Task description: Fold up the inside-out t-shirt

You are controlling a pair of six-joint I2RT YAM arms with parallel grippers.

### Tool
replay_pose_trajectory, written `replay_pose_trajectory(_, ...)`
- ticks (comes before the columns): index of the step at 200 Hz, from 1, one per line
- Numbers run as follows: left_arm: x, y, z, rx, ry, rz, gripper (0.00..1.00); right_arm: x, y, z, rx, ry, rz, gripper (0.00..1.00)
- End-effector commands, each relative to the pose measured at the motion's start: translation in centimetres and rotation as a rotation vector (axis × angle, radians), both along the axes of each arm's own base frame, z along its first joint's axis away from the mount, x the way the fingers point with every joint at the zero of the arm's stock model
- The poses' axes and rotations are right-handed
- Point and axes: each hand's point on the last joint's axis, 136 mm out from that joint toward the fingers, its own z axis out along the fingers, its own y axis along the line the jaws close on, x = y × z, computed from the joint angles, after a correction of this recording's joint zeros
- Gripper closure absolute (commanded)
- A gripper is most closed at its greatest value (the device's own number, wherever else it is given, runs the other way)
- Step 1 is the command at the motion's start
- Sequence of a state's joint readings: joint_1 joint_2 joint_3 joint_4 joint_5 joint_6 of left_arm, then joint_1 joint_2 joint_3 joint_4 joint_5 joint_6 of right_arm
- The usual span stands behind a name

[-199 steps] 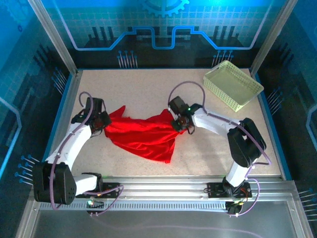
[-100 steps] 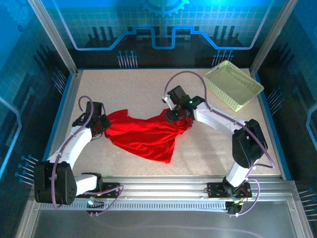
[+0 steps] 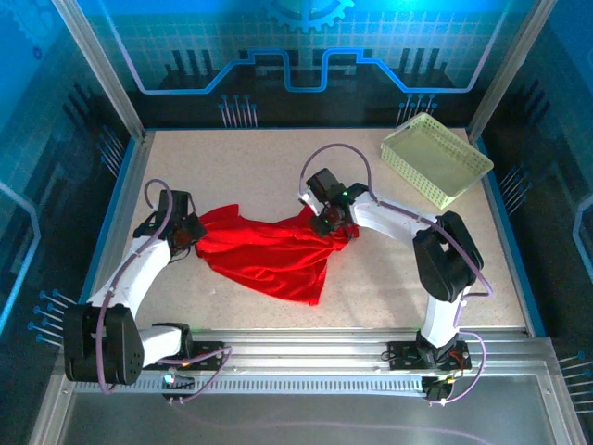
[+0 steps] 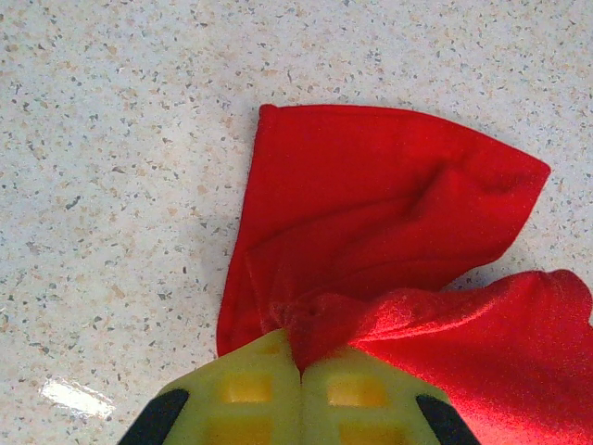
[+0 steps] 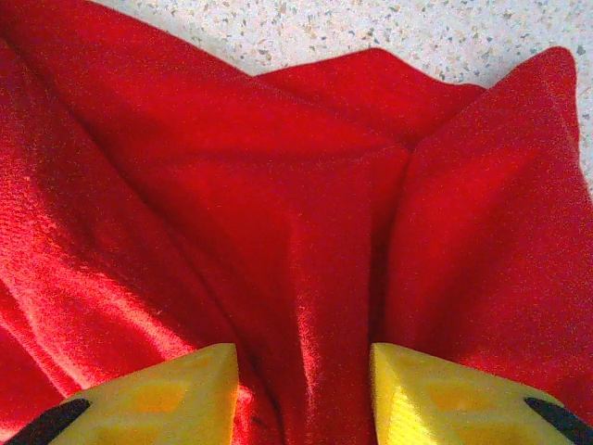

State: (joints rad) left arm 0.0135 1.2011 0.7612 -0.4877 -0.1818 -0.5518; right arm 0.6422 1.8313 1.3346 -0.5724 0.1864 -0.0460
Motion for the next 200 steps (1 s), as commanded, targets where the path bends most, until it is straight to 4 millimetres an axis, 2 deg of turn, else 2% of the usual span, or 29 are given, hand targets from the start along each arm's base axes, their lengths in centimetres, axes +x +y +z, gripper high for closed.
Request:
replay_pose_trajectory(1, 0.0, 0.6, 0.6, 0.002, -0.021, 0.021, 1.00, -1.2, -0.1, -1.0, -0.008, 0.033, 0.011, 0.55)
replay_pose_trajectory(36, -0.7, 1.9, 0.7, 0.024, -0.014, 0.073, 1.00, -2.1, 0.0, -0.6, -0.004, 0.031, 0.020, 0.51)
replay_pose_trajectory(77, -1.0, 3.3, 0.9, 0.006, -0.025, 0.123, 1.00, -2.4, -1.1, -1.9, -0.040, 0.045, -0.030, 0.48)
replay_pose_trajectory(90, -1.0, 3.4, 1.0, 0.004, -0.027, 0.126, 1.00, -2.4, -1.3, -2.3, -0.044, 0.056, -0.037, 0.53)
replay_pose_trajectory(106, -0.9, 3.4, 1.1, -0.004, -0.032, 0.131, 1.00, -2.4, -1.0, -1.7, -0.022, 0.052, -0.038, 0.67)
replay_pose_trajectory(129, -0.5, 3.7, 2.3, -0.013, -0.061, 0.143, 1.00, -1.9, -0.7, 2.0, 0.047, -0.025, -0.056, 0.87)
replay_pose_trajectory(153, 0.9, 3.7, 5.4, -0.028, -0.152, 0.133, 1.00, -0.8, -0.7, 7.8, 0.100, -0.146, -0.076, 0.99)
replay_pose_trajectory(187, 3.0, 2.9, 13.5, -0.069, -0.370, 0.098, 1.00, 1.0, -0.5, 16.7, 0.191, -0.319, -0.108, 1.00)
replay_pose_trajectory(200, 3.5, 2.7, 17.7, -0.069, -0.468, 0.081, 1.00, 1.5, -0.2, 20.2, 0.239, -0.377, -0.109, 1.00)
